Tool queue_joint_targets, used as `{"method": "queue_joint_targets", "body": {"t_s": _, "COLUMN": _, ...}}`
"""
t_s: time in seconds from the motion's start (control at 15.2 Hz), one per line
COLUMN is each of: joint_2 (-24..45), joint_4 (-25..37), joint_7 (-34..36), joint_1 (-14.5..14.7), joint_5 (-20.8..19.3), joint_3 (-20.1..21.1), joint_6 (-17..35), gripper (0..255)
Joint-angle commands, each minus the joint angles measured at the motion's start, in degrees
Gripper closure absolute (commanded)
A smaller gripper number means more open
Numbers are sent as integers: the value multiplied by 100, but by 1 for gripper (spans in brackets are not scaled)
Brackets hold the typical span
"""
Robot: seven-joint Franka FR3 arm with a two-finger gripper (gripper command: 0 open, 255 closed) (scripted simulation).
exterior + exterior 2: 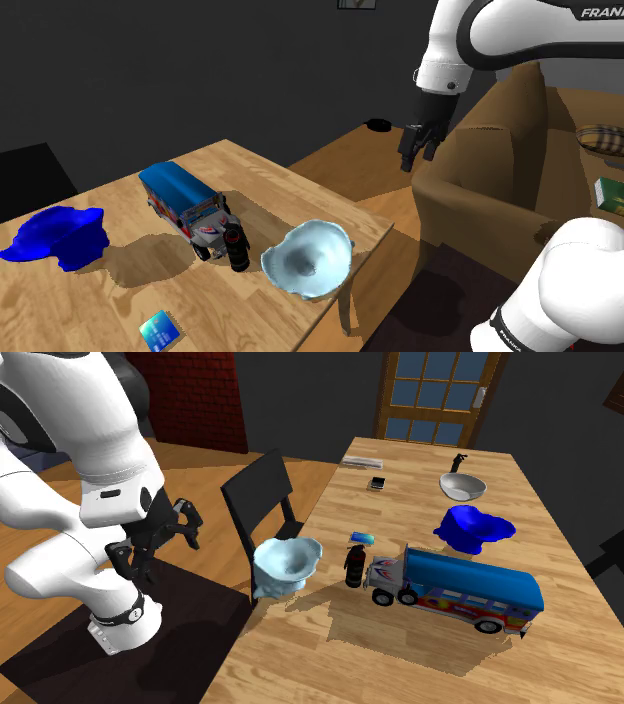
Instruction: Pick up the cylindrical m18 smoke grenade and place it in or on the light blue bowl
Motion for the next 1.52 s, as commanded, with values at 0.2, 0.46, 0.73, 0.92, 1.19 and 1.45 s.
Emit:
{"method": "queue_joint_targets", "body": {"t_s": 0.2, "joint_2": 403, "joint_4": 100, "joint_7": 330, "joint_1": 109, "joint_5": 162, "joint_3": 320, "joint_6": 337, "gripper": 0}}
{"method": "queue_joint_targets", "body": {"t_s": 0.46, "joint_2": 1018, "joint_4": 336, "joint_7": 765, "joint_1": 225, "joint_5": 306, "joint_3": 733, "joint_6": 762, "gripper": 0}}
{"method": "queue_joint_targets", "body": {"t_s": 0.73, "joint_2": 1709, "joint_4": 689, "joint_7": 1212, "joint_1": 311, "joint_5": 346, "joint_3": 1125, "joint_6": 1142, "gripper": 0}}
{"method": "queue_joint_targets", "body": {"t_s": 0.92, "joint_2": 2269, "joint_4": 1028, "joint_7": 1562, "joint_1": 357, "joint_5": 298, "joint_3": 1407, "joint_6": 1386, "gripper": 0}}
{"method": "queue_joint_targets", "body": {"t_s": 1.19, "joint_2": 3069, "joint_4": 1581, "joint_7": 2062, "joint_1": 421, "joint_5": 113, "joint_3": 1749, "joint_6": 1642, "gripper": 0}}
{"method": "queue_joint_targets", "body": {"t_s": 1.45, "joint_2": 3929, "joint_4": 2254, "joint_7": 2594, "joint_1": 527, "joint_5": -209, "joint_3": 2027, "joint_6": 1797, "gripper": 0}}
